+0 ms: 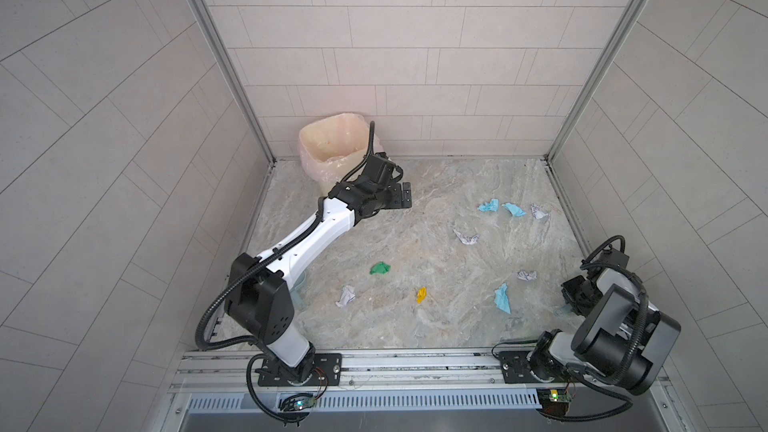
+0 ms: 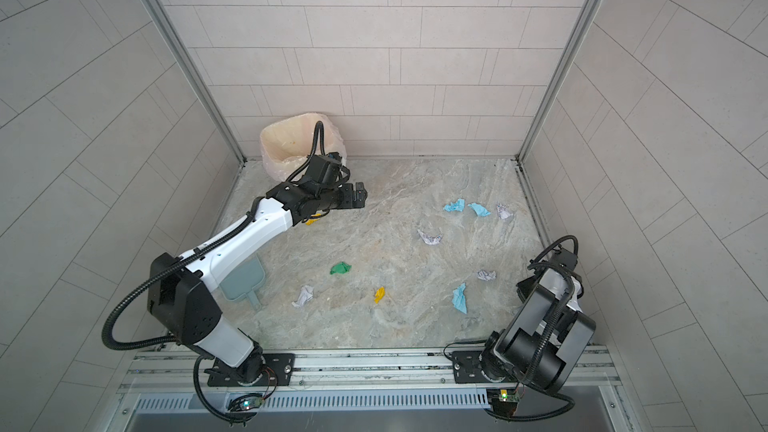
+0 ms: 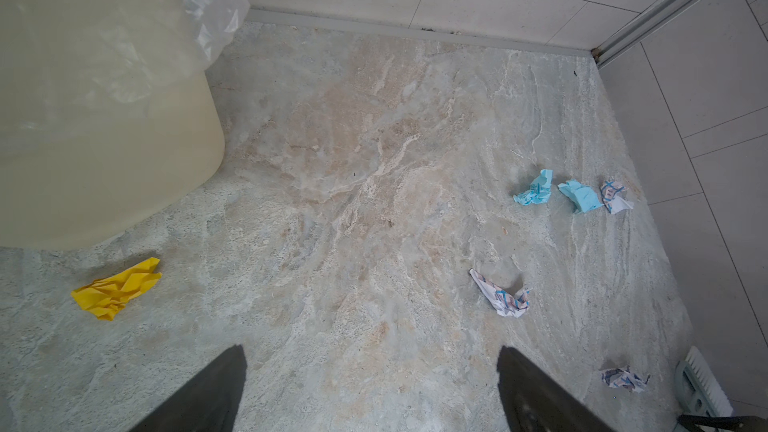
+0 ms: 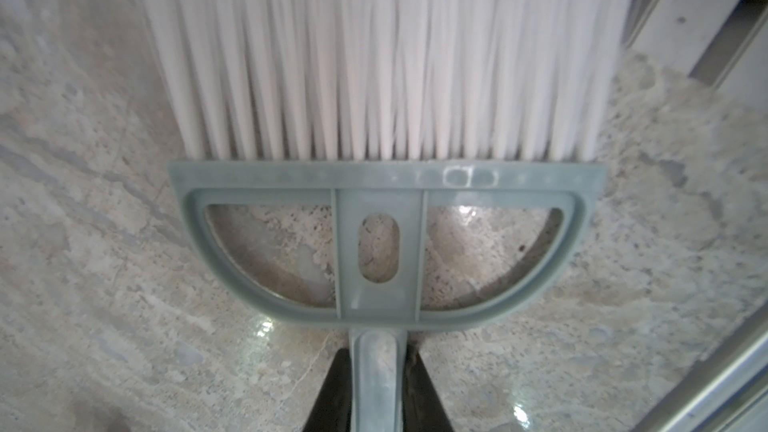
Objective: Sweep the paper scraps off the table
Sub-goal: 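Lift the brush with the right gripper toward the left gripper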
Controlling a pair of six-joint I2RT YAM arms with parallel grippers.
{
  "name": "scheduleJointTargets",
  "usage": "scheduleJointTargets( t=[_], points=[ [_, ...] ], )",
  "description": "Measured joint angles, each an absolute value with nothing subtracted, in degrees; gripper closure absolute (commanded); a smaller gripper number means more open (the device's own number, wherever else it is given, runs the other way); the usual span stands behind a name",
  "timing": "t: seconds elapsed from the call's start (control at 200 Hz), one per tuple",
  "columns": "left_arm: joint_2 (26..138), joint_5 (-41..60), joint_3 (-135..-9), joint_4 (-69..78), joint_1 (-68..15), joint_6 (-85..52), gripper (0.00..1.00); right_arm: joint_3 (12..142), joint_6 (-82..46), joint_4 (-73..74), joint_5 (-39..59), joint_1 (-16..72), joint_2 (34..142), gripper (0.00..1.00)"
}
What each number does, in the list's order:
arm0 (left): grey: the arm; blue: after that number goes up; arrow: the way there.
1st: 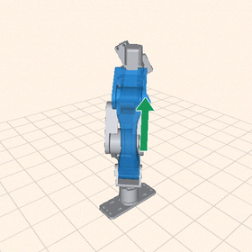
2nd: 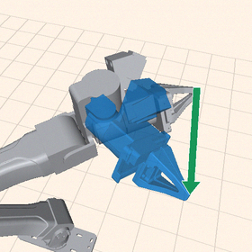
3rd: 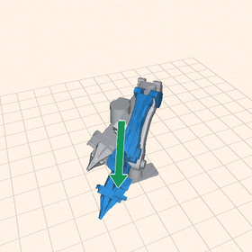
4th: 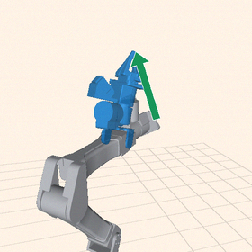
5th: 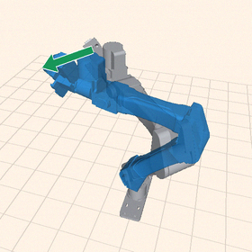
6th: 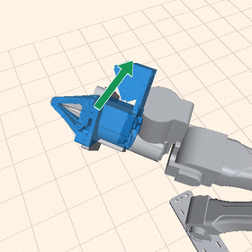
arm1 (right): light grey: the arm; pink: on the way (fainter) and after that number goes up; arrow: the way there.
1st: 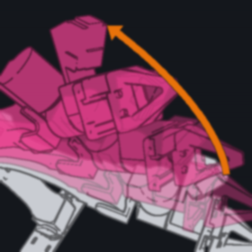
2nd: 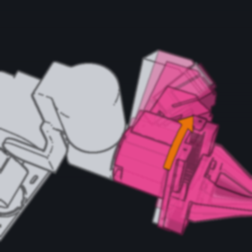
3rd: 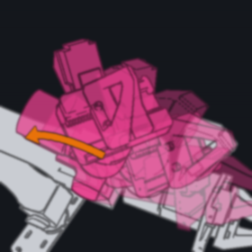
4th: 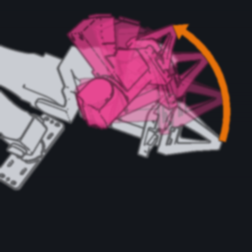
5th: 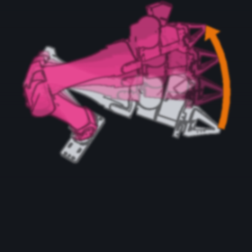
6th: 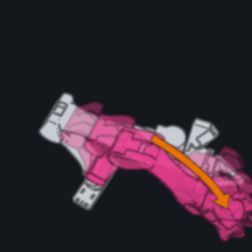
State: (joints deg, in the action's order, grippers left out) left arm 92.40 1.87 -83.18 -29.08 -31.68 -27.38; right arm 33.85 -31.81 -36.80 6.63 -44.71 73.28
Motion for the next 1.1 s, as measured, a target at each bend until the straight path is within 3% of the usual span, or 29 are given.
scheduleJointTargets(
  t=[0.255,0.59,0.826,1.096],
  points=[
    [92.40,2.00,-83.18,-29.08,-31.70,-27.40,0.00,33.78,-31.75,-37.34,7.66,-42.33,71.94,1.00],
    [92.86,4.54,-83.18,-28.36,-31.68,-27.70,0.00,39.55,-31.73,-43.29,7.38,-35.83,62.63,1.00],
    [95.79,12.71,-83.37,-24.75,-31.68,-28.77,0.00,43.88,-31.70,-44.38,7.64,-21.69,58.94,1.00],
    [97.32,22.65,-83.35,-17.04,-31.94,-31.62,0.02,53.63,-28.47,-43.62,10.20,-1.10,62.48,1.00]
  ],
)
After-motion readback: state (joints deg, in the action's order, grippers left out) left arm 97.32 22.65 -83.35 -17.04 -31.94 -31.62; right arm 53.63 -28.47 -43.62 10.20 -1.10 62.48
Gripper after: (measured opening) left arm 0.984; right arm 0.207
